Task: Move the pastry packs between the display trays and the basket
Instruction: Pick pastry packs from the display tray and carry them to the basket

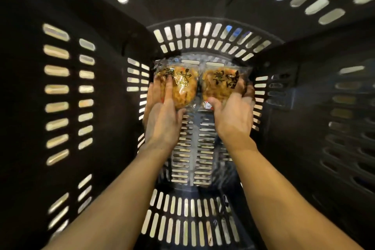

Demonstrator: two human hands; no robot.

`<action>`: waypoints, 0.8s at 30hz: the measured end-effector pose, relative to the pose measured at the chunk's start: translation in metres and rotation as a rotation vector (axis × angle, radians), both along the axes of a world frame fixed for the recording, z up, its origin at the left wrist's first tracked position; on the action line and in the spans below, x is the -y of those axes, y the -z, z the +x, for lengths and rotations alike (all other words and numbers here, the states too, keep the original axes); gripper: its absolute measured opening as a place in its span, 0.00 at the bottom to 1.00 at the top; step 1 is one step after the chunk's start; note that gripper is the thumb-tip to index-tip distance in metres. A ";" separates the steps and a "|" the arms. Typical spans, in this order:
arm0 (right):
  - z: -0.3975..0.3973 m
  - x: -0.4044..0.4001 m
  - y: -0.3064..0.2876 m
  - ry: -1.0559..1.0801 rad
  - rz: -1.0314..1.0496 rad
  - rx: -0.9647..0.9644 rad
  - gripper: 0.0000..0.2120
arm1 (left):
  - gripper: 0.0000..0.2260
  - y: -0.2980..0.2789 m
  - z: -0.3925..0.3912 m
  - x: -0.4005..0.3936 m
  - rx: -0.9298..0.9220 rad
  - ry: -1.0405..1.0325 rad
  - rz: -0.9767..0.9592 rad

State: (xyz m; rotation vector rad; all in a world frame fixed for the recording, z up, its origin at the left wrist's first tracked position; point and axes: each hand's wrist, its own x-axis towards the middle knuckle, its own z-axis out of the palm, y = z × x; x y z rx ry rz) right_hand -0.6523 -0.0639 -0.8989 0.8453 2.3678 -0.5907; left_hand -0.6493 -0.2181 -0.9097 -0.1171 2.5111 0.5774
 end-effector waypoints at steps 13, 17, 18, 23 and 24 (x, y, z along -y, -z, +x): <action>0.016 -0.016 -0.204 -0.051 -0.077 -0.100 0.34 | 0.26 -0.201 -0.020 -0.002 -0.058 0.355 -0.057; 0.046 -0.026 -0.381 -0.182 0.015 -0.197 0.31 | 0.23 -0.362 -0.026 0.001 -0.205 0.640 0.034; 0.056 -0.030 -0.425 -0.203 0.078 -0.229 0.29 | 0.22 -0.403 -0.025 0.002 -0.232 0.705 0.063; 0.133 -0.032 -0.629 -0.098 0.361 -0.335 0.25 | 0.25 -0.578 0.001 0.012 -0.404 0.911 0.251; 0.155 -0.028 -0.661 -0.053 0.390 -0.360 0.26 | 0.25 -0.606 0.011 0.013 -0.437 0.950 0.291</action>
